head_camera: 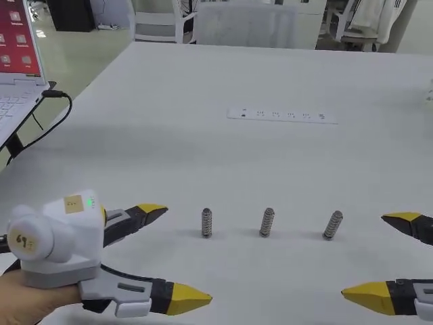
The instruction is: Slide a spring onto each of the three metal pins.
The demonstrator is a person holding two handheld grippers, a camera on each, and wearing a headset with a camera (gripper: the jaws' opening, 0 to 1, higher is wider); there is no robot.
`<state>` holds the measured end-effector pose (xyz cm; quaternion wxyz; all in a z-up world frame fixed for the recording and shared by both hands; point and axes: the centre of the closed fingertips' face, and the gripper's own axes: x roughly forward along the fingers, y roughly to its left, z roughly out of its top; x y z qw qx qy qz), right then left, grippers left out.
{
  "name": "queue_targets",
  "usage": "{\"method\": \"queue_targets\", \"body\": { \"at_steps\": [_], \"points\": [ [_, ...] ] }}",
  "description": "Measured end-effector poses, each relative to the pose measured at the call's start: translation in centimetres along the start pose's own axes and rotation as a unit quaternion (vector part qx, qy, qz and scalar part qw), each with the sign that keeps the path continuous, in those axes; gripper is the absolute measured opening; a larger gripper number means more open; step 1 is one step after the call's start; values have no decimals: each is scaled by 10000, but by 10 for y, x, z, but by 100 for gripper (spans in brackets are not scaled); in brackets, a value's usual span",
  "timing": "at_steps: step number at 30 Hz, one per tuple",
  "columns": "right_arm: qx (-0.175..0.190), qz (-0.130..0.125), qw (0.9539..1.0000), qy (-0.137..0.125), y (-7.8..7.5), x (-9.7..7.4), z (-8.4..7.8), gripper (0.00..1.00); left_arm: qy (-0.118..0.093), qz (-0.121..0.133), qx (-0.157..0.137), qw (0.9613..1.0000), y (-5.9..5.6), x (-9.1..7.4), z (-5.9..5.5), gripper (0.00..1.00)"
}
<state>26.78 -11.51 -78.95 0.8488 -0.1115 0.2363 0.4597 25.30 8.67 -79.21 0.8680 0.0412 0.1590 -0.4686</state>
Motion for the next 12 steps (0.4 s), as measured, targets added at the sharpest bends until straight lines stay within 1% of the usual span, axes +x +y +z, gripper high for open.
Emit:
{"method": "queue_targets", "body": {
  "at_steps": [12],
  "points": [
    [56,27,10000,5,1,2,-3,94,63,-44,-23,10000,-2,2,-4,94]
  ]
}}
